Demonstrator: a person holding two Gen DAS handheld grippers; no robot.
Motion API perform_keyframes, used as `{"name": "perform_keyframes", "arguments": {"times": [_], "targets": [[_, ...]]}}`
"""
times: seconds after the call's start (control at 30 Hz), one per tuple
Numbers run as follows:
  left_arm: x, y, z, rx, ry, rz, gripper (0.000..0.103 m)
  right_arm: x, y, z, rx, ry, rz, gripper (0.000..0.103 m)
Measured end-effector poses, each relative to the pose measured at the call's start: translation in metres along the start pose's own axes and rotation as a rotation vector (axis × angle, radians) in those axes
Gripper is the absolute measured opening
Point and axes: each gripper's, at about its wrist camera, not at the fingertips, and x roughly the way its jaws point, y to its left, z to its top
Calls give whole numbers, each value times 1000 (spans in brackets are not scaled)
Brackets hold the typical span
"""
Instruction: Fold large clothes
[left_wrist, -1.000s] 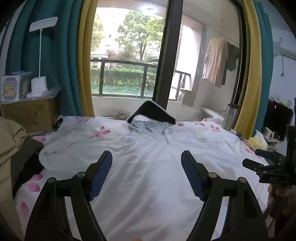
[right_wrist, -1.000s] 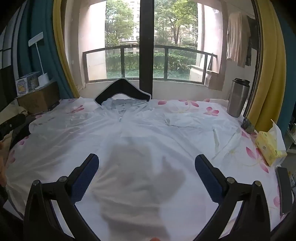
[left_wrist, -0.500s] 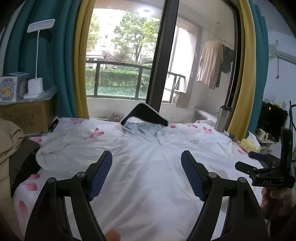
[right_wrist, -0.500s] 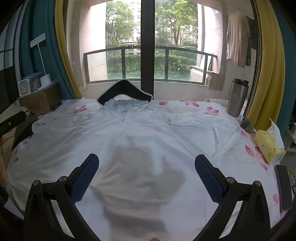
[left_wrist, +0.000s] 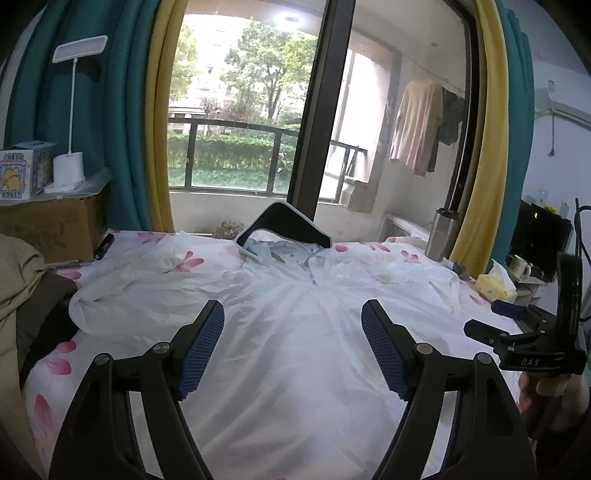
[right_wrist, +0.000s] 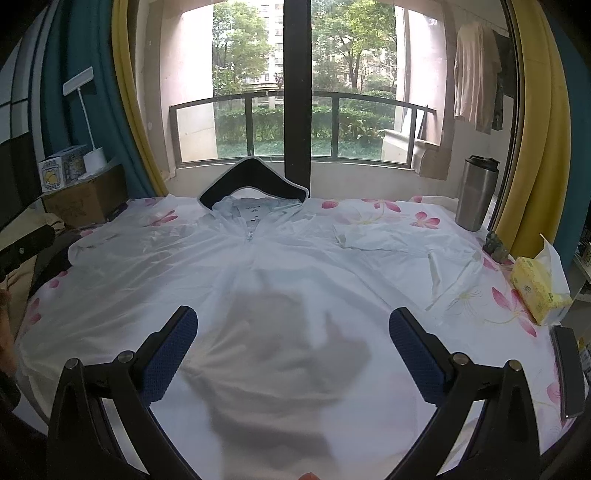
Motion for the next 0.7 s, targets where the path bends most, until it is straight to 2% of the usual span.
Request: {"name": "perform_keyframes", "arguments": {"times": [0.7], "targets": [[2,-1,-1,-1,11,-6,80,-3,-1,-2,3,-5,3,102]]}}
